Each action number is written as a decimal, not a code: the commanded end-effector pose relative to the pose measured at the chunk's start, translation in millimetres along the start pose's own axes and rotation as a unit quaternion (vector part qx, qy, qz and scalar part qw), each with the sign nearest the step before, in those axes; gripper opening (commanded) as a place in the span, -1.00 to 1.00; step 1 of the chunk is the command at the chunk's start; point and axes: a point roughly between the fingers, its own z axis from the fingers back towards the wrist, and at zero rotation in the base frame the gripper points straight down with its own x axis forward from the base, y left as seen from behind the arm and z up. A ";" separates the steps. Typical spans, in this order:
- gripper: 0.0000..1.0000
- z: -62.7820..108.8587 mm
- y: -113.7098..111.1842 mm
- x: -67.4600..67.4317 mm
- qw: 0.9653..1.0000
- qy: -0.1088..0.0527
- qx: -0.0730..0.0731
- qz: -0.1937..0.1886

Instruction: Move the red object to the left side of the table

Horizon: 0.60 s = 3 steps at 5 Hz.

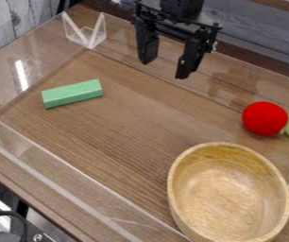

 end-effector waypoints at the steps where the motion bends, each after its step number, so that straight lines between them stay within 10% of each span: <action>1: 1.00 -3.6 -16.6 7.3 0.994 0.001 0.005 -0.105; 3: 1.00 -19.7 -63.5 20.0 0.955 0.000 0.007 -0.298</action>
